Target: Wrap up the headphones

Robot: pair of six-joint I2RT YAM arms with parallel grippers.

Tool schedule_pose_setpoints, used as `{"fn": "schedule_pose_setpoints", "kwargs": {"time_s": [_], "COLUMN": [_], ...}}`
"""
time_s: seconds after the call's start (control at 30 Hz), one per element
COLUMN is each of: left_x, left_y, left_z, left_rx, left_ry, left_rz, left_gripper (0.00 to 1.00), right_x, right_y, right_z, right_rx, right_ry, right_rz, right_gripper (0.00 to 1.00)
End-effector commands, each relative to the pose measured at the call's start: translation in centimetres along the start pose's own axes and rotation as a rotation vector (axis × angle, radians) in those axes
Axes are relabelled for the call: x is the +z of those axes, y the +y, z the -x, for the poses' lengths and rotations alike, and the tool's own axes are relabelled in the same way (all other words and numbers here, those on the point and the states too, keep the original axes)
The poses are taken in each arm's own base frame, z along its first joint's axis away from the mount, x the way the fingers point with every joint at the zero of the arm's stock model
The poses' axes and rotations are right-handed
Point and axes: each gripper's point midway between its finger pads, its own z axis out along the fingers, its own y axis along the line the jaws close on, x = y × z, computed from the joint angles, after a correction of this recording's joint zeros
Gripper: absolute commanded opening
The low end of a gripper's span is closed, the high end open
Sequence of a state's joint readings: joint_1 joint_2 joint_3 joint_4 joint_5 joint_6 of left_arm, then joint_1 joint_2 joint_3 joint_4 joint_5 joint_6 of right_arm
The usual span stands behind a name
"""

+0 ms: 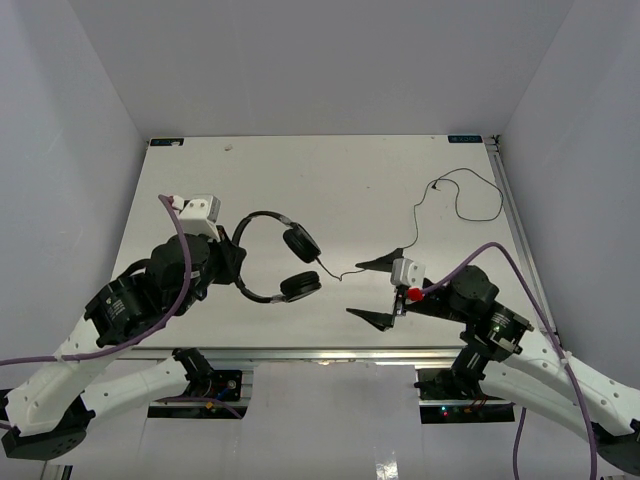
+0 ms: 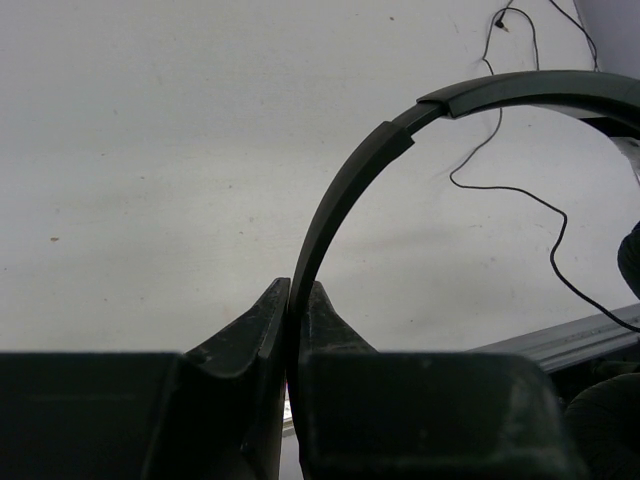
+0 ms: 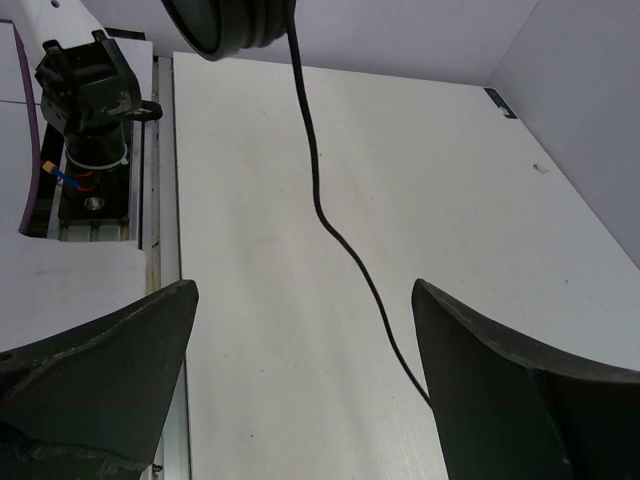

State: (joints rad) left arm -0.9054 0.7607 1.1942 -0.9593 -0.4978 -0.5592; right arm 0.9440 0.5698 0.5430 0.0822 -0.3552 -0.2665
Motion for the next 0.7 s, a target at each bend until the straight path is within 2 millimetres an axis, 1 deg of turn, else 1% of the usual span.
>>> {"fn": "schedule_pose_setpoints", "kwargs": {"time_s": [0.0, 0.07, 0.13, 0.2, 0.3, 0.4, 0.43, 0.57, 0.67], "left_x": [-0.3, -0.2, -0.2, -0.4, -1.2, -1.7, -1.8, -2.3, -2.8], "left_y": [0.6, 0.2, -0.2, -1.1, -2.3, -2.8, -3.1, -4.0, -5.0], "left_z": [0.9, 0.8, 0.7, 0.8, 1.1, 1.3, 1.2, 0.8, 0.8], "left_rx": [-0.037, -0.035, -0.032, -0.030, -0.035, -0.037, -0.031, -0.026, -0.028], "left_ry": [-0.035, -0.029, -0.023, -0.022, -0.029, -0.035, -0.033, -0.026, -0.028], "left_rz": [0.038, 0.020, -0.006, -0.058, -0.145, -0.189, -0.208, -0.276, -0.341], "left_gripper": [0.00, 0.00, 0.00, 0.00, 0.00, 0.00, 0.00, 0.00, 0.00], "right_x": [-1.2, -1.3, -0.9, -0.4, 1.2, 2.2, 2.6, 3.6, 3.9], "right_y": [-0.4, -0.7, -1.0, -1.2, -1.6, -1.6, -1.6, -1.6, -1.2], "right_z": [1.9, 2.4, 2.4, 2.5, 0.9, 0.4, -0.1, -1.5, -2.4], "right_rx": [-0.017, -0.031, -0.045, -0.067, -0.072, -0.090, -0.089, -0.105, -0.093], "right_ry": [-0.015, -0.034, -0.032, -0.029, 0.035, 0.043, 0.054, 0.082, 0.081], "right_rz": [-0.033, -0.045, -0.047, -0.041, -0.016, 0.012, 0.021, 0.039, 0.056], "right_gripper": [0.94, 0.94, 0.94, 0.95, 0.95, 0.95, 0.95, 0.95, 0.92]}}
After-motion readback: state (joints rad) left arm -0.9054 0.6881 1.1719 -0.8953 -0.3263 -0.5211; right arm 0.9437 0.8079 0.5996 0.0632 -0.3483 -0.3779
